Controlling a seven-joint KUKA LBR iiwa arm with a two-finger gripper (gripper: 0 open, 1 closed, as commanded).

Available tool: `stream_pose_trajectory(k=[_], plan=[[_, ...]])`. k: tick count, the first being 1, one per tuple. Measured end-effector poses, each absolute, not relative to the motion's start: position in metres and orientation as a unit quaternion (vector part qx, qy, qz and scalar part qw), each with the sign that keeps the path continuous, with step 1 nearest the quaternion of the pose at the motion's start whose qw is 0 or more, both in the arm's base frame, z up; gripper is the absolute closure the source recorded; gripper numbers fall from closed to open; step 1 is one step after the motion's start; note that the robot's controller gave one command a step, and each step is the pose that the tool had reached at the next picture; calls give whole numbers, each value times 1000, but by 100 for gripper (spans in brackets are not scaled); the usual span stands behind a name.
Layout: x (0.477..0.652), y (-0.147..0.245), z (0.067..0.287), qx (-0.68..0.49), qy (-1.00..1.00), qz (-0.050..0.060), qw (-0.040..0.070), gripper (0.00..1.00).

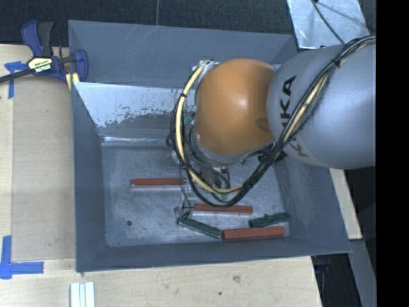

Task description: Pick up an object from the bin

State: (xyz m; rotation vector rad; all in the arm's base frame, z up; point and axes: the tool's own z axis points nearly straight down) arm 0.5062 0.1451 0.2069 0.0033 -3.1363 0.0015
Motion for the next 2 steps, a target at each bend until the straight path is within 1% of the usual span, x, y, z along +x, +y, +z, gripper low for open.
stream_pose_trajectory(k=[1, 2], plan=[[598, 73, 123, 162, -987, 1, -1, 0], [514, 72, 68, 134, -991, 0, 3, 0]])
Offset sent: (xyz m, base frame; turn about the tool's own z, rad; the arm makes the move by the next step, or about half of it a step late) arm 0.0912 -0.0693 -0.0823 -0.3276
